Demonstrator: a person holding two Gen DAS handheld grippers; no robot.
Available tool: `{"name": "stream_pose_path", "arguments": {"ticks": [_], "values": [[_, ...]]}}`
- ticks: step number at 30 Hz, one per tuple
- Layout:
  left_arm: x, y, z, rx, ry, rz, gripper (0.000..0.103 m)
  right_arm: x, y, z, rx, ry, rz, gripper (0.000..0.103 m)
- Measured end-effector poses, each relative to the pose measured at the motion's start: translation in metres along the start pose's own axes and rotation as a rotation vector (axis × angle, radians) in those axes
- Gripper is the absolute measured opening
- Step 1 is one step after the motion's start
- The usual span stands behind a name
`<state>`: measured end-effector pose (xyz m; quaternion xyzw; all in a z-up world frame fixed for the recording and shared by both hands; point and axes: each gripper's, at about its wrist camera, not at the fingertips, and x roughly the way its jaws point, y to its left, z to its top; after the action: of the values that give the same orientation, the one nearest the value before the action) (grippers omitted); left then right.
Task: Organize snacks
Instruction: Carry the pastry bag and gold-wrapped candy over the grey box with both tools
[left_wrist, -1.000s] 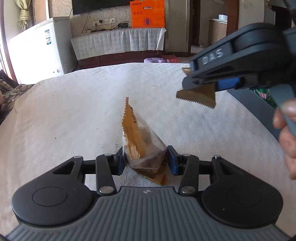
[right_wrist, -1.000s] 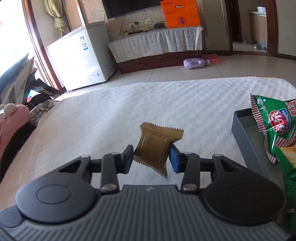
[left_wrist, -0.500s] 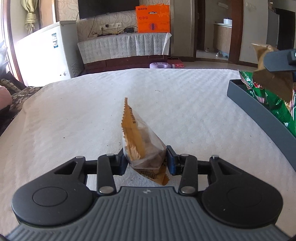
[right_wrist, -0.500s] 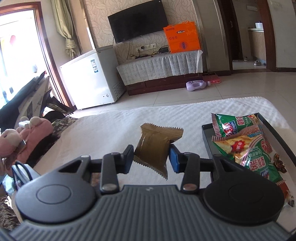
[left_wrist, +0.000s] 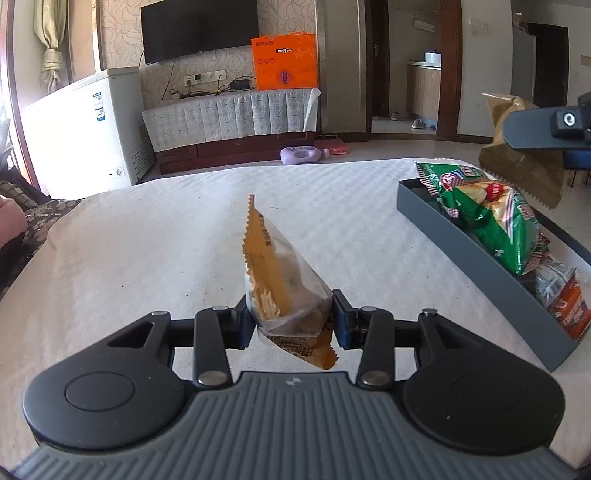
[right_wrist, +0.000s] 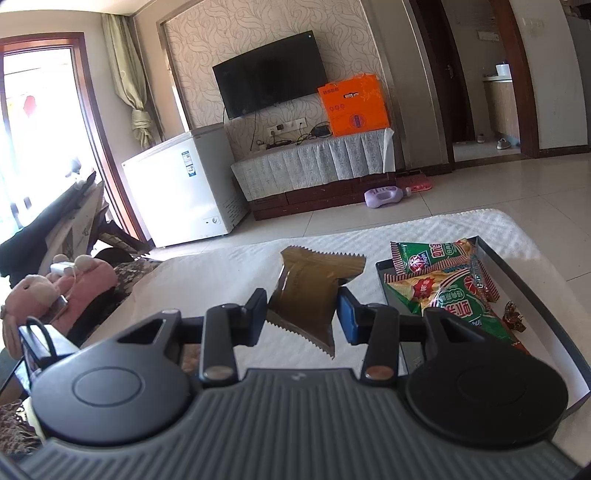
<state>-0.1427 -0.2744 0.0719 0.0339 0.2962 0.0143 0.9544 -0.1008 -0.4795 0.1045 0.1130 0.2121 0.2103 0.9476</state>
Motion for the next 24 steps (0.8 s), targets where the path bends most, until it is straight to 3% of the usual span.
{"name": "stream_pose_path", "arguments": {"ticks": [8,24], "values": [[-0.024,-0.044,0.003,0.072,-0.036,-0.022,0.047,-0.02,-0.013,0.001,-0.012,-0.025,0.012,0.044],[-0.04,-0.086,0.024,0.088,-0.052,-0.072,0.047,-0.053,-0.059,0.011,0.026,-0.083,0.008,0.044]]}}
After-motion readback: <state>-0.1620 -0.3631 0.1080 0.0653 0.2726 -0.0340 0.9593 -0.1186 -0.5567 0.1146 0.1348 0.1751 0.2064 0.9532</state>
